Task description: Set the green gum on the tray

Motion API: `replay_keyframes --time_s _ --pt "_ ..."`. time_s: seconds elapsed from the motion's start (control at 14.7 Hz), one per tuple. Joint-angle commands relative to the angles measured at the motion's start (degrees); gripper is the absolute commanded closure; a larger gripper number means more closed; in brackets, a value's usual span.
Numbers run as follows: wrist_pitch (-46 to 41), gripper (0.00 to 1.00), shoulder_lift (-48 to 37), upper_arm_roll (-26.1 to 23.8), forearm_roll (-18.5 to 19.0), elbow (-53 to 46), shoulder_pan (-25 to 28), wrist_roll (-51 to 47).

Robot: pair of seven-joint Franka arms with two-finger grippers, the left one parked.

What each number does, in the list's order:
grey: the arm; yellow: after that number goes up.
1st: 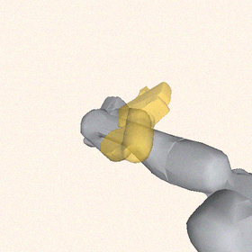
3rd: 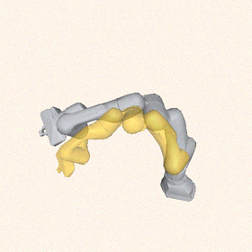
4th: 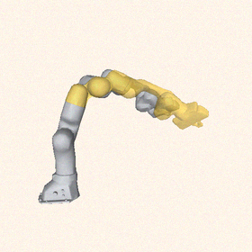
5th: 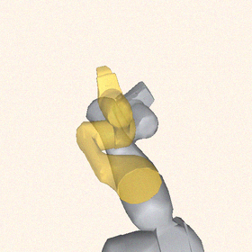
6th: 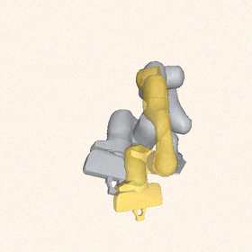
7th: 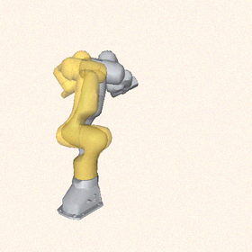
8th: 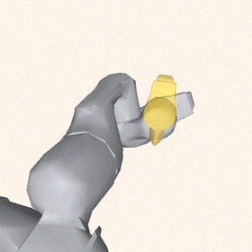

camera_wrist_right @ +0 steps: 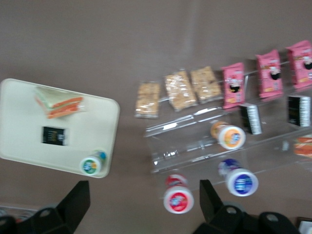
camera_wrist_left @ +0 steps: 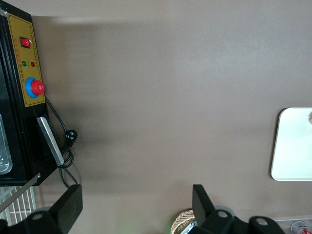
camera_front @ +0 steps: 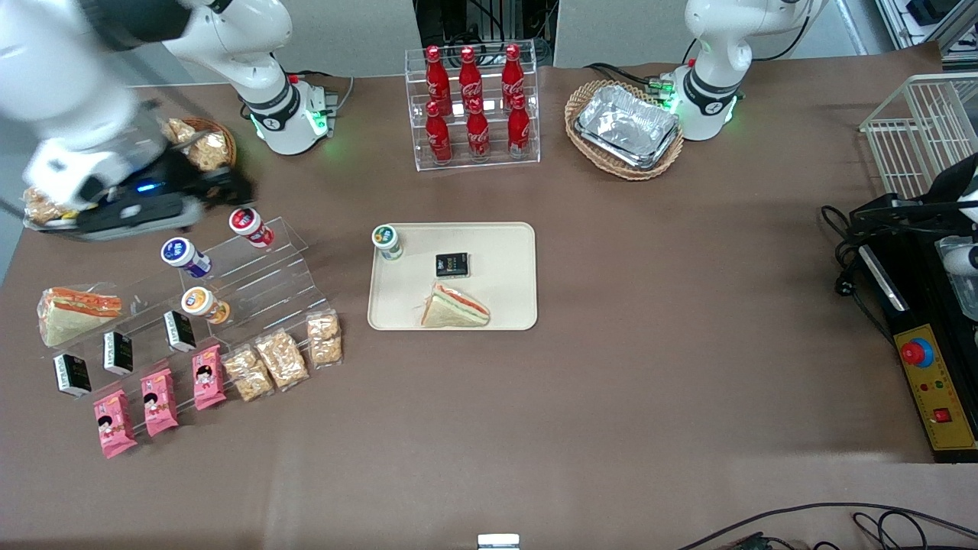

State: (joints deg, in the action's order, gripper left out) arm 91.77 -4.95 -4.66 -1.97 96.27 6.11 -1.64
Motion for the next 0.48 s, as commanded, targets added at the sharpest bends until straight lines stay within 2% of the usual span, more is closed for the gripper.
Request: replay_keyframes --time_s 0.0,0.07,0.2,0.41 --pt "-1.4 0.00 1.2 8.5 0.5 -1.8 0.0 8.0" --pt "-1.2 0.00 1.2 10.2 0.5 -1.8 -0.3 8.0" --pt "-1.1 0.00 1.7 10.4 0.2 -1.8 -5.1 7.6" --pt "-1.1 0.00 1.9 10.4 -0.2 -1.9 -6.2 7.2"
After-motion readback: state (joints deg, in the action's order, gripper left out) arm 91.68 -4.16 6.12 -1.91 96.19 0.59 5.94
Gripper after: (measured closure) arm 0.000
